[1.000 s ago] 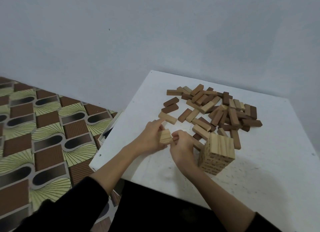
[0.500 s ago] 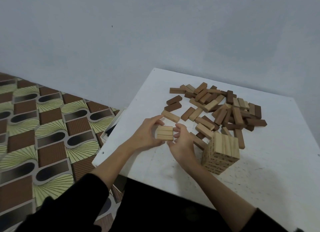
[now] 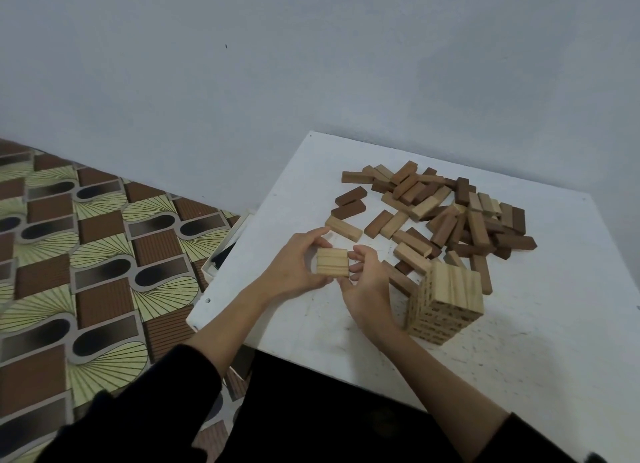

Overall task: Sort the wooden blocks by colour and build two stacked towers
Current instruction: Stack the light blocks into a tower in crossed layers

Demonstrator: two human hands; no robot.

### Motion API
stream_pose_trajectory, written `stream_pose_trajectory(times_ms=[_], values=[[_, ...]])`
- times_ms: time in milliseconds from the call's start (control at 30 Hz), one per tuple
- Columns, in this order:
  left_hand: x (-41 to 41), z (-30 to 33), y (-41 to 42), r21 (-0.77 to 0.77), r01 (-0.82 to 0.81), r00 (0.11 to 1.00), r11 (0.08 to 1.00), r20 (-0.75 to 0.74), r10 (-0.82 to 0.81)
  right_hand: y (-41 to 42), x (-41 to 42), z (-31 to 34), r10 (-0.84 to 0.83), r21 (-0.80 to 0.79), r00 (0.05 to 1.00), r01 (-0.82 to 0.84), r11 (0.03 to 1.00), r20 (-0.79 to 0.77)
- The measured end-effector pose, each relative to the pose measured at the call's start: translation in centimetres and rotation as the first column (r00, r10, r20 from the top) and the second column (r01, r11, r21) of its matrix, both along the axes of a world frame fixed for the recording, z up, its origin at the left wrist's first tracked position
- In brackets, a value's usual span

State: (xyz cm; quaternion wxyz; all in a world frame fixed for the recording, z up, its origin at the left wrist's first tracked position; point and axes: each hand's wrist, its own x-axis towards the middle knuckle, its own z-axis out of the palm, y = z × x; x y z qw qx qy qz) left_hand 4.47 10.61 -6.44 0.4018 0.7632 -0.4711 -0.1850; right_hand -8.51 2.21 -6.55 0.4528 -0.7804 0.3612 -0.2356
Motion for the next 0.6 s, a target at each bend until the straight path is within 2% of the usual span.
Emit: stream_pose_trajectory(times_ms=[600], values=[[-0.07,0.11,0.12,0.023,-0.006,1.0,1.0,-0.015,0.006,0.11,-0.17,0.3,0.006,0.002,1.0,-0.006,1.0,-0.014]])
